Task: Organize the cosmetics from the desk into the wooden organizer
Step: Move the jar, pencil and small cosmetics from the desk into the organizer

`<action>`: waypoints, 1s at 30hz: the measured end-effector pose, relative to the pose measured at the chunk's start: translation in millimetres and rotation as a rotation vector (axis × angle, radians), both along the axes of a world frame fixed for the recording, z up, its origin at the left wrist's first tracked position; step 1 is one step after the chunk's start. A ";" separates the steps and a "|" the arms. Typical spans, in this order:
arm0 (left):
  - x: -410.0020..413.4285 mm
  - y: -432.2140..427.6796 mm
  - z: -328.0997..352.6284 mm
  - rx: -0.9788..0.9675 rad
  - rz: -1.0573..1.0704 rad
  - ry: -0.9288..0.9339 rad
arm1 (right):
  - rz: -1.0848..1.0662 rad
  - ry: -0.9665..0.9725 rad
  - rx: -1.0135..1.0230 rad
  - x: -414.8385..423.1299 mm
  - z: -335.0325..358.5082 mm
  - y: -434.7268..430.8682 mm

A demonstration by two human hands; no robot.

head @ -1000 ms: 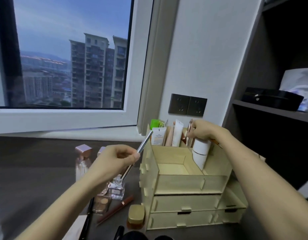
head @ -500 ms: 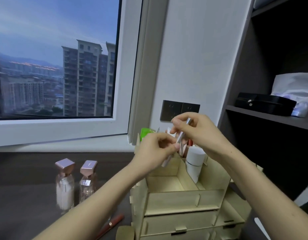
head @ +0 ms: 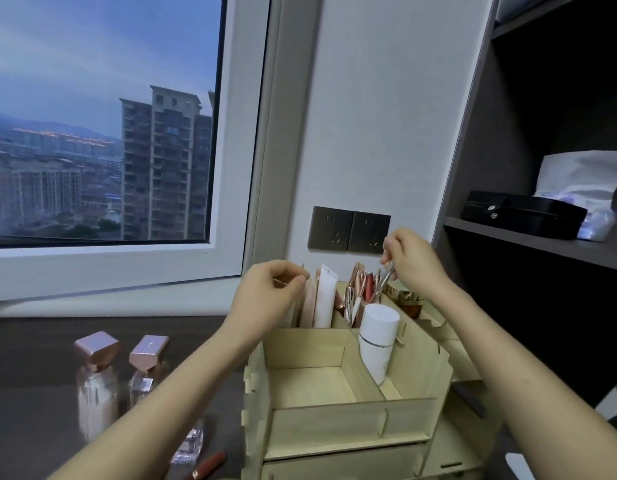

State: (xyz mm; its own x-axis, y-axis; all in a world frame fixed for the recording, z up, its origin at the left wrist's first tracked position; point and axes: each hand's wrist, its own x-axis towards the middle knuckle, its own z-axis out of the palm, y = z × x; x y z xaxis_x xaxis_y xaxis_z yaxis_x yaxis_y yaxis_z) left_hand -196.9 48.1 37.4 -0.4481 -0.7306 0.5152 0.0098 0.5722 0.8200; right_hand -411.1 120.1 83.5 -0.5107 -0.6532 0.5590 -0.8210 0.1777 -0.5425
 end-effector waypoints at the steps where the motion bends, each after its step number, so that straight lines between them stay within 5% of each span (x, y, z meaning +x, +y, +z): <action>1: 2.7 -1.0 -2.1 0.007 -0.005 0.004 | 0.012 -0.001 0.081 0.4 -4.7 -4.2; 10: 24.2 -8.6 -13.5 0.092 0.016 -0.017 | 0.025 0.129 0.548 15.5 -11.0 -15.0; 13: 35.8 -9.9 -19.3 0.086 0.045 -0.034 | -0.125 0.471 0.632 26.1 -16.6 -8.1; 16: 53.4 -7.7 -31.4 0.055 0.058 -0.123 | -0.345 0.810 0.295 56.7 -25.9 7.1; 19: 74.9 -1.1 -46.8 0.078 0.069 -0.206 | -0.133 0.667 -0.007 111.4 -40.5 32.4; 25: 114.2 12.9 -88.3 -0.061 0.149 -0.756 | 0.262 0.591 0.127 190.3 -96.0 63.7; 30: 129.2 31.4 -134.4 -0.071 0.043 -1.187 | 0.077 0.691 0.025 203.4 -119.1 70.1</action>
State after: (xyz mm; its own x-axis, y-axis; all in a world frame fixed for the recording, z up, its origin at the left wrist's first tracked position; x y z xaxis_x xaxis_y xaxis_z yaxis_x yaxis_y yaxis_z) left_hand -67.7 79.6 -97.0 -0.6484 -0.7431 -0.1653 -0.7545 0.5982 0.2700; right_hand -207.7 190.2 -35.6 0.0051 -0.6902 0.7236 -0.9875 0.1105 0.1124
